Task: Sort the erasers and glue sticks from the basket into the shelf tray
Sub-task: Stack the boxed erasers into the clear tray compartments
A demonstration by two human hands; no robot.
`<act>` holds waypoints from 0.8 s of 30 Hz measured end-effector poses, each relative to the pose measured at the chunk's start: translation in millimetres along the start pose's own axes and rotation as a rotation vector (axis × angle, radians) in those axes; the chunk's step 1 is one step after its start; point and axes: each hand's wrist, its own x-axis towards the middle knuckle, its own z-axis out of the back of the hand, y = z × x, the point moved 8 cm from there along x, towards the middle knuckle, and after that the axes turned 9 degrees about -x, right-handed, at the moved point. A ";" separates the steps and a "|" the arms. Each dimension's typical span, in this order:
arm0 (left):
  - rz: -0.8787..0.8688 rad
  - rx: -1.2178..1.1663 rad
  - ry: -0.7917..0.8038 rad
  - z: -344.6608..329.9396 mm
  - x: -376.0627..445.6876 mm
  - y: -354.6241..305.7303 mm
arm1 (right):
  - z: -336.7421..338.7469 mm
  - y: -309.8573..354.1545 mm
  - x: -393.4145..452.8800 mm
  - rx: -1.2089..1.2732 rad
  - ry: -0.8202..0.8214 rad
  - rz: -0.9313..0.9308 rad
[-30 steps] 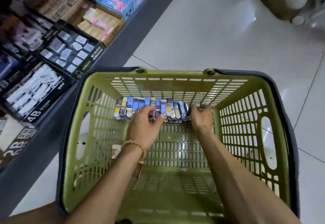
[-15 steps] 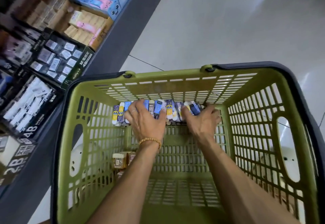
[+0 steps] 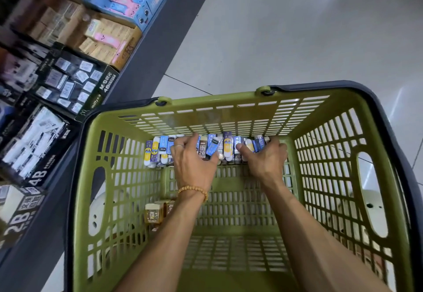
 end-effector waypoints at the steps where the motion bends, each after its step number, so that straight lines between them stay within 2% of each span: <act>1: -0.007 -0.005 0.001 -1.6 0.8 -2.4 | 0.8 -0.6 1.1 0.009 -0.003 -0.006; 10: 0.057 0.006 0.012 0.2 5.0 -4.8 | 5.4 -3.0 2.3 0.017 -0.064 0.002; 16: -0.006 0.030 0.072 -0.6 9.6 -3.7 | 7.8 -4.2 9.9 -0.052 -0.060 -0.014; 24: -0.111 0.091 0.072 1.8 6.4 -12.4 | 11.2 -5.4 4.4 -0.046 -0.055 -0.027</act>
